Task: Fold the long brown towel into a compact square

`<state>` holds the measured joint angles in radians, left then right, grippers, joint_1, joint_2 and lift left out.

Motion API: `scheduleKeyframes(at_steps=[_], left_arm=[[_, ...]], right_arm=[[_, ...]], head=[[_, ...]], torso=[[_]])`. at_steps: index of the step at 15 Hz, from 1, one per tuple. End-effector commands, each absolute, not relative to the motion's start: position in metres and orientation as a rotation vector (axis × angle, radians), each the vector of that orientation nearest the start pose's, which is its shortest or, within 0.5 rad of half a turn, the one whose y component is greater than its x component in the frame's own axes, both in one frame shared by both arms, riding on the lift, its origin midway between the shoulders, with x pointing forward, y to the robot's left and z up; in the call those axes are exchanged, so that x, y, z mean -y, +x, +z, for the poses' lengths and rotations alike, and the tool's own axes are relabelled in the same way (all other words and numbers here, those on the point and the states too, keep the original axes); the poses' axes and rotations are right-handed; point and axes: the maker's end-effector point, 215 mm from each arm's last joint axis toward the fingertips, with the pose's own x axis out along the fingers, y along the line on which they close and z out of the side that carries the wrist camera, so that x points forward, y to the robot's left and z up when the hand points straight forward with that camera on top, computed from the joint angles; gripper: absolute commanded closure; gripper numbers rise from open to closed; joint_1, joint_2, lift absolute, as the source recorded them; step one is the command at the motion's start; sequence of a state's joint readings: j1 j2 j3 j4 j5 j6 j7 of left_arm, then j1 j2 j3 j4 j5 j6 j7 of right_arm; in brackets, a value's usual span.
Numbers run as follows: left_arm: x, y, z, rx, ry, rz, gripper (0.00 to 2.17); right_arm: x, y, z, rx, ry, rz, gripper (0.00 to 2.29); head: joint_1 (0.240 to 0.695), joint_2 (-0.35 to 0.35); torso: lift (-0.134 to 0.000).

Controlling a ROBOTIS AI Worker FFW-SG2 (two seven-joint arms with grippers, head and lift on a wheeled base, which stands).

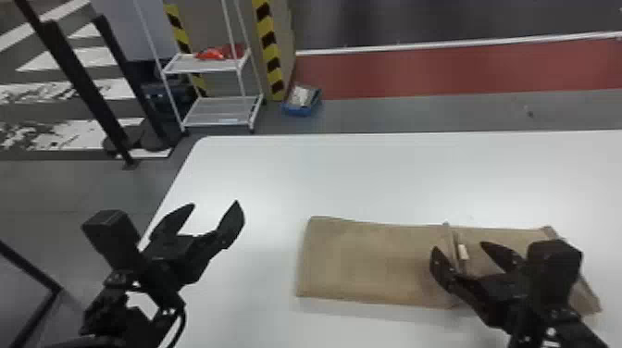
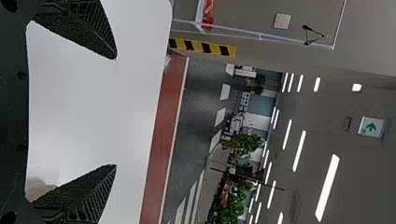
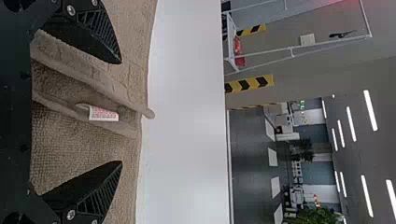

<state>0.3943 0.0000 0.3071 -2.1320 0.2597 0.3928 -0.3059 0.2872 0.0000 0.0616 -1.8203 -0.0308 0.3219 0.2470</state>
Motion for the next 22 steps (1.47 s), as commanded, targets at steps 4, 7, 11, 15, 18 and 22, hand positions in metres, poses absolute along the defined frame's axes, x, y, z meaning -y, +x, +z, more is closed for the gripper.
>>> scheduleKeyframes(at_steps=[4,7,11,15,18,22], left_arm=[[-0.311,0.458,-0.344,-0.176,-0.197,-0.078,0.04],[-0.31,0.457,-0.346,-0.181,-0.199,-0.079,0.04],[-0.31,0.455,-0.349,-0.187,-0.199,-0.08,0.06],[-0.307,0.455,-0.35,-0.188,-0.2,-0.084,0.06],[-0.308,0.455,-0.35,-0.187,-0.199,-0.082,0.07],[-0.311,0.452,-0.351,-0.19,-0.199,-0.08,0.07]], right_arm=[[0.112,0.481,-0.461,-0.386,0.048,0.356,0.21],[0.111,0.479,-0.462,-0.39,0.049,0.358,0.21],[0.114,0.468,-0.443,-0.358,0.063,0.352,0.21],[0.123,0.463,-0.454,-0.411,0.057,0.336,0.21],[0.123,0.47,-0.464,-0.426,0.045,0.335,0.21],[0.114,0.47,-0.468,-0.432,0.04,0.352,0.35]], head=[[0.695,0.221],[0.695,0.231],[0.695,0.235],[0.695,0.229],[0.695,0.221],[0.695,0.223]], torso=[[-0.123],[-0.123],[-0.123],[-0.123],[-0.123],[-0.123]])
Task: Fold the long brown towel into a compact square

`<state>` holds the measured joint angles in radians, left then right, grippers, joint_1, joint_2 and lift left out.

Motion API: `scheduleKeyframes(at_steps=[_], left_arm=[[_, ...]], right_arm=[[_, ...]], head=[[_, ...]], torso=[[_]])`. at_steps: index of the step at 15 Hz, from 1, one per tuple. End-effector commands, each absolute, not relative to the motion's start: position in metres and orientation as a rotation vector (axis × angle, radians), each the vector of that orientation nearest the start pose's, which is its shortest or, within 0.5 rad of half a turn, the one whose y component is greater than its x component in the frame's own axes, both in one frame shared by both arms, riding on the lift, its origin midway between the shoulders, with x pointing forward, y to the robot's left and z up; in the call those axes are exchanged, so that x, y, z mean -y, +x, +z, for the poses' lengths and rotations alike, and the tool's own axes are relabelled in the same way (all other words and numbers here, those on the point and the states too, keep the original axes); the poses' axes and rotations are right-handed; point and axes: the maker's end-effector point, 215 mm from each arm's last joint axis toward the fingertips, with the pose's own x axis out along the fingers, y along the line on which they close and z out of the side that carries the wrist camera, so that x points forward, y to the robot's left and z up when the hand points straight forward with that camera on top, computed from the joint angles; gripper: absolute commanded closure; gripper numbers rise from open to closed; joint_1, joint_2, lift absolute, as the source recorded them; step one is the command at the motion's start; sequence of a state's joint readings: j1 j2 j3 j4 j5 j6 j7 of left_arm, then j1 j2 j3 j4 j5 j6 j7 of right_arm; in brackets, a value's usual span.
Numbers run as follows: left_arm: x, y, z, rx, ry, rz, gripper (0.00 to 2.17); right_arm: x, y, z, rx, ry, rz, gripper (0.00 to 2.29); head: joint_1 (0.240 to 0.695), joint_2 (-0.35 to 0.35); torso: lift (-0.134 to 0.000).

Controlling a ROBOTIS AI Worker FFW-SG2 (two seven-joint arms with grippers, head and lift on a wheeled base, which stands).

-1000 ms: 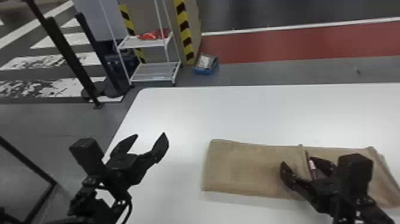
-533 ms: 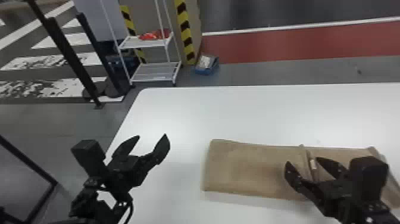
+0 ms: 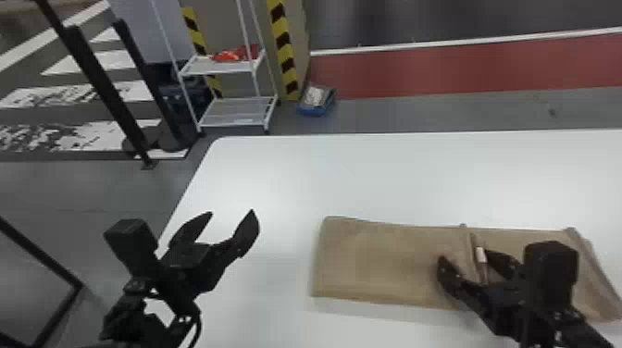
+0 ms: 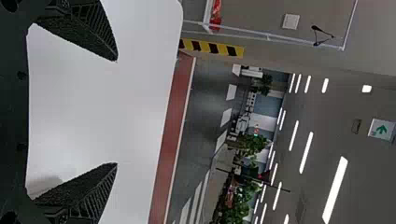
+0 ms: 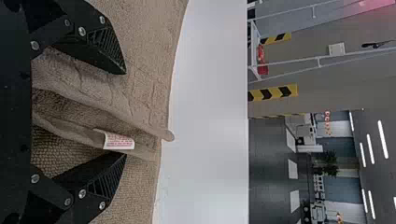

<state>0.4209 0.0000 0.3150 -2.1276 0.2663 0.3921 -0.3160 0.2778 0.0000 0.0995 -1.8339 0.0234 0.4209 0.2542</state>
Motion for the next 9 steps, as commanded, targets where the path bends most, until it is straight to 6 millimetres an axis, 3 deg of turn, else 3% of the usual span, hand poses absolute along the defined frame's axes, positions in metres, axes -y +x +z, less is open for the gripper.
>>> scheduleKeyframes(at_steps=[1,9], left_arm=[[-0.3113,0.453,-0.3483,-0.181,-0.196,-0.081,0.07],[-0.3129,0.4525,-0.3539,-0.185,-0.198,-0.077,0.08]], right_arm=[[0.1136,0.4701,-0.4647,-0.423,0.041,0.353,0.35],[0.1101,0.4723,-0.4582,-0.406,0.039,0.359,0.41]], head=[[0.695,0.225],[0.695,0.24]], torso=[[-0.123],[-0.123]])
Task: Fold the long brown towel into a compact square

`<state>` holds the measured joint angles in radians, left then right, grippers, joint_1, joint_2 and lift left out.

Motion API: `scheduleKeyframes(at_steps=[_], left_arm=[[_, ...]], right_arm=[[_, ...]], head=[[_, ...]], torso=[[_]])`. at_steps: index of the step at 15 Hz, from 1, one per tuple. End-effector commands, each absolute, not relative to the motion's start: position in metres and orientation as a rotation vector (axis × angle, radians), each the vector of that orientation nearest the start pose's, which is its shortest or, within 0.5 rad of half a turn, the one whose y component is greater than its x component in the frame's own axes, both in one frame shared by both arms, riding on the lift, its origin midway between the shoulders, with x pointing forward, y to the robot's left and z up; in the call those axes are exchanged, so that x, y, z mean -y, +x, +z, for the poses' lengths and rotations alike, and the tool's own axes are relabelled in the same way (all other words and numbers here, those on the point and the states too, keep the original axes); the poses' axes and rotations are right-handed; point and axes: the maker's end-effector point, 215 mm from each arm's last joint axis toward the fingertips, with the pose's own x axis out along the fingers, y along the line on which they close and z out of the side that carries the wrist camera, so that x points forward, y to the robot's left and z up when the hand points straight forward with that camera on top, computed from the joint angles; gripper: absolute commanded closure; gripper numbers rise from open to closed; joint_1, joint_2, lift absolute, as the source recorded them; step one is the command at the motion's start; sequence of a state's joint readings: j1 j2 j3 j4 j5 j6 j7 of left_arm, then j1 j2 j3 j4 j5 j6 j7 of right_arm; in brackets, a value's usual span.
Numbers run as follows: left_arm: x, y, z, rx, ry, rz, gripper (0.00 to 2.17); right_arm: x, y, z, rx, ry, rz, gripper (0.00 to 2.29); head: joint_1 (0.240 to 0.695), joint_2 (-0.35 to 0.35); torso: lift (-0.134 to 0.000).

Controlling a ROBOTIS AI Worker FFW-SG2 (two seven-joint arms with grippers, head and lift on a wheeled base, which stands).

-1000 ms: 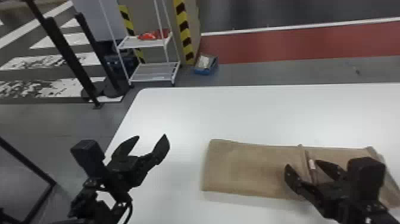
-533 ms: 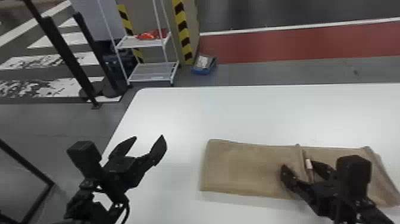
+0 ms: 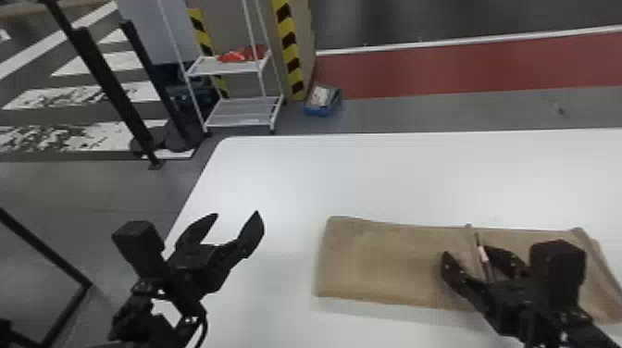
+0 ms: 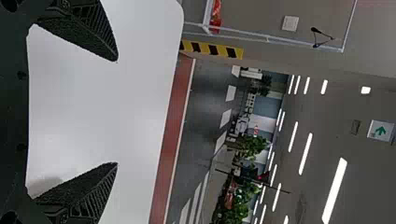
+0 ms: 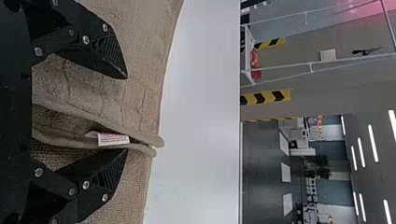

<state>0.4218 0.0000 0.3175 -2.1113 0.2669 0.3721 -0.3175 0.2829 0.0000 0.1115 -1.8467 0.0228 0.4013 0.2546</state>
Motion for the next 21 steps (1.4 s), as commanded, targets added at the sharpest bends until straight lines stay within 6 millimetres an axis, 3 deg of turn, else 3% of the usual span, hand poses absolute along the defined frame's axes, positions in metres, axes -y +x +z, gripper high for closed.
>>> scheduleKeyframes(at_steps=[1,5,9,11,14,18,21], left_arm=[[-0.313,0.453,-0.354,-0.185,-0.198,-0.077,0.08],[-0.313,0.452,-0.355,-0.188,-0.2,-0.078,0.08],[-0.313,0.452,-0.356,-0.189,-0.2,-0.078,0.08],[-0.312,0.452,-0.357,-0.191,-0.2,-0.081,0.08],[-0.313,0.451,-0.358,-0.192,-0.201,-0.081,0.08],[-0.312,0.451,-0.359,-0.195,-0.202,-0.081,0.08],[-0.312,0.451,-0.358,-0.192,-0.201,-0.081,0.08]], right_arm=[[0.11,0.472,-0.459,-0.409,0.043,0.36,0.41],[0.106,0.476,-0.454,-0.401,0.038,0.367,0.41],[0.1,0.478,-0.451,-0.401,0.04,0.385,0.51],[0.1,0.476,-0.453,-0.406,0.042,0.394,0.67],[0.102,0.474,-0.454,-0.409,0.044,0.39,0.67],[0.107,0.473,-0.454,-0.41,0.052,0.383,1.42],[0.108,0.474,-0.444,-0.391,0.058,0.381,1.51]], head=[[0.695,0.24],[0.695,0.243],[0.695,0.245],[0.695,0.248],[0.695,0.251],[0.695,0.249],[0.695,0.243]], torso=[[-0.123],[-0.123],[-0.123],[-0.123],[-0.123],[-0.123],[-0.123]])
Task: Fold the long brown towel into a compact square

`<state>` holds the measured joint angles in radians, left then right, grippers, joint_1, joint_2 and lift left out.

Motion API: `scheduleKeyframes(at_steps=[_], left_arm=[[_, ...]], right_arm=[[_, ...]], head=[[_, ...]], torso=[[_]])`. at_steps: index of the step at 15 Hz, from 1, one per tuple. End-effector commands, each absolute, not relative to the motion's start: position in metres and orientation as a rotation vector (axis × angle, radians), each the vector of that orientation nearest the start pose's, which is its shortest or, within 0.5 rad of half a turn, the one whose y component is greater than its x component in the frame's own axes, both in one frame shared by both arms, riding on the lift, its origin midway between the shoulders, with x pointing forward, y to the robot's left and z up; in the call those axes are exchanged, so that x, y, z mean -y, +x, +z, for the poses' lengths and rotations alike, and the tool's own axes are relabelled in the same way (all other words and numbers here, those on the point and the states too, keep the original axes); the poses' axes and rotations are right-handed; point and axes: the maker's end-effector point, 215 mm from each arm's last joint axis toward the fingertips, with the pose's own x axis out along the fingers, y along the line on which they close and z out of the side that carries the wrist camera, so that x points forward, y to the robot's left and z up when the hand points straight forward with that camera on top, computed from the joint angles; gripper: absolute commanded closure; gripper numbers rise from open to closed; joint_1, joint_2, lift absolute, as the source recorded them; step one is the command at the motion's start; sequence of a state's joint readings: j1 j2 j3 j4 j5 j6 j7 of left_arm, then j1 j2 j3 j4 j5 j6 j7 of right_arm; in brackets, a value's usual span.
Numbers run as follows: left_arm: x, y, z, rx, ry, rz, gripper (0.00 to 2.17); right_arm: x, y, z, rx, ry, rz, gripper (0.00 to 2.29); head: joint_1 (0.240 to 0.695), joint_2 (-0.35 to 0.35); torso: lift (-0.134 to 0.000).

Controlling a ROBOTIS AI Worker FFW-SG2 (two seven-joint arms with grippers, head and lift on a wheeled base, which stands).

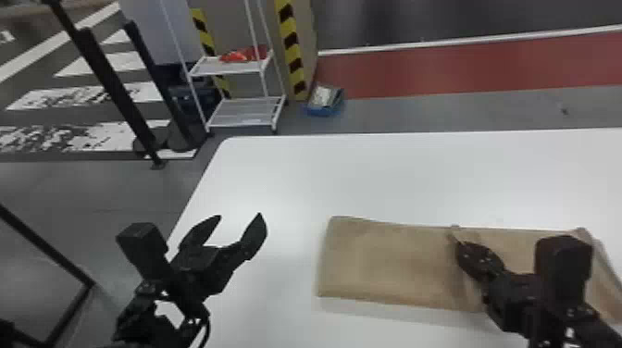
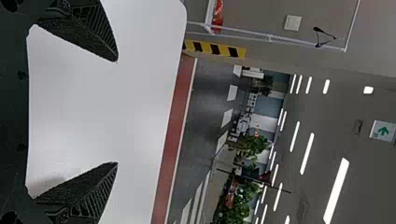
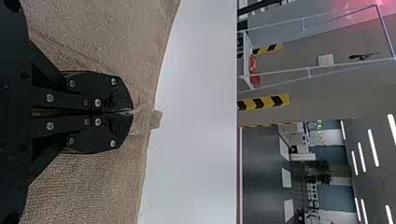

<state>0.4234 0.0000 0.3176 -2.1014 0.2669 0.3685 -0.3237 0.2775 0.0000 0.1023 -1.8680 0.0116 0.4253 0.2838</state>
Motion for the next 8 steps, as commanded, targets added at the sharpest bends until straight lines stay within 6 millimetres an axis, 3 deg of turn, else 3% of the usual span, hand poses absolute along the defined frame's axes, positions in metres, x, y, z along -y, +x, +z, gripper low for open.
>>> scheduleKeyframes(at_steps=[1,4,6,8], left_arm=[[-0.313,0.451,-0.358,-0.192,-0.201,-0.08,0.08],[-0.317,0.449,-0.356,-0.182,-0.197,-0.073,0.08],[-0.321,0.451,-0.346,-0.145,-0.196,-0.066,0.08],[-0.326,0.452,-0.341,-0.105,-0.185,-0.051,0.08]], right_arm=[[0.107,0.474,-0.438,-0.378,0.062,0.384,1.52],[0.121,0.478,-0.406,-0.322,0.089,0.371,1.65],[0.151,0.478,-0.384,-0.291,0.13,0.331,1.65],[0.192,0.474,-0.379,-0.291,0.177,0.27,1.65]], head=[[0.695,0.242],[0.695,0.245],[0.695,0.244],[0.695,0.221]], torso=[[-0.123],[-0.123],[-0.123],[-0.123]])
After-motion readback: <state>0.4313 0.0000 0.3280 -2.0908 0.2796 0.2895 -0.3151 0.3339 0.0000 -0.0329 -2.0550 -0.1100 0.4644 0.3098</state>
